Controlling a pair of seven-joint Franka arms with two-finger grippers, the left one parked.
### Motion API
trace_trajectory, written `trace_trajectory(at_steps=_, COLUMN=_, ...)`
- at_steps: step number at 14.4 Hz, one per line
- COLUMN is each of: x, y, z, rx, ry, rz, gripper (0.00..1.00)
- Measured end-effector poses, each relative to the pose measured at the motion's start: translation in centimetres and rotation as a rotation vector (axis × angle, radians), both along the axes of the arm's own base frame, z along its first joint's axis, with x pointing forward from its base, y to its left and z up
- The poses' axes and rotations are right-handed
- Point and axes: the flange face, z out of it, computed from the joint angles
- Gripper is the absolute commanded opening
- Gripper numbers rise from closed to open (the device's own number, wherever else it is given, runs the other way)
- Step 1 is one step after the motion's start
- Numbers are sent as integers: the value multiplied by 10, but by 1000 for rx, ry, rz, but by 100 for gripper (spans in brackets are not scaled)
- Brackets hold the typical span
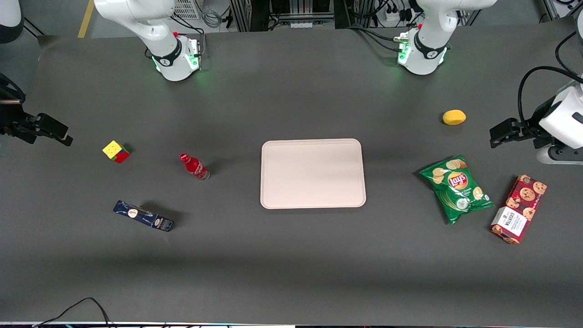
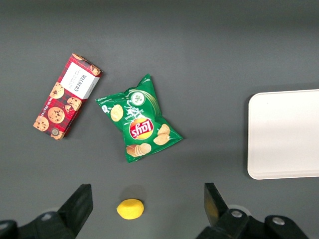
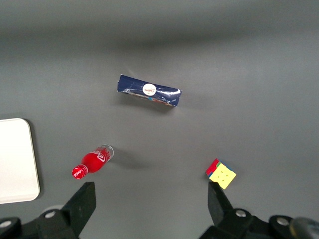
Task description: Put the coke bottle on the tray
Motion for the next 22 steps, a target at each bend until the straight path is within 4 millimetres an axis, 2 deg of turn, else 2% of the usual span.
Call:
trace_trajectory(at_steps=18, x=-3, y=-6, z=-2, rx=2, ry=22, rz=-11, gripper=100)
trace_trajectory(at_steps=22, x=-4, y=3, z=-3, rx=2, ry=36, rz=6, gripper=100)
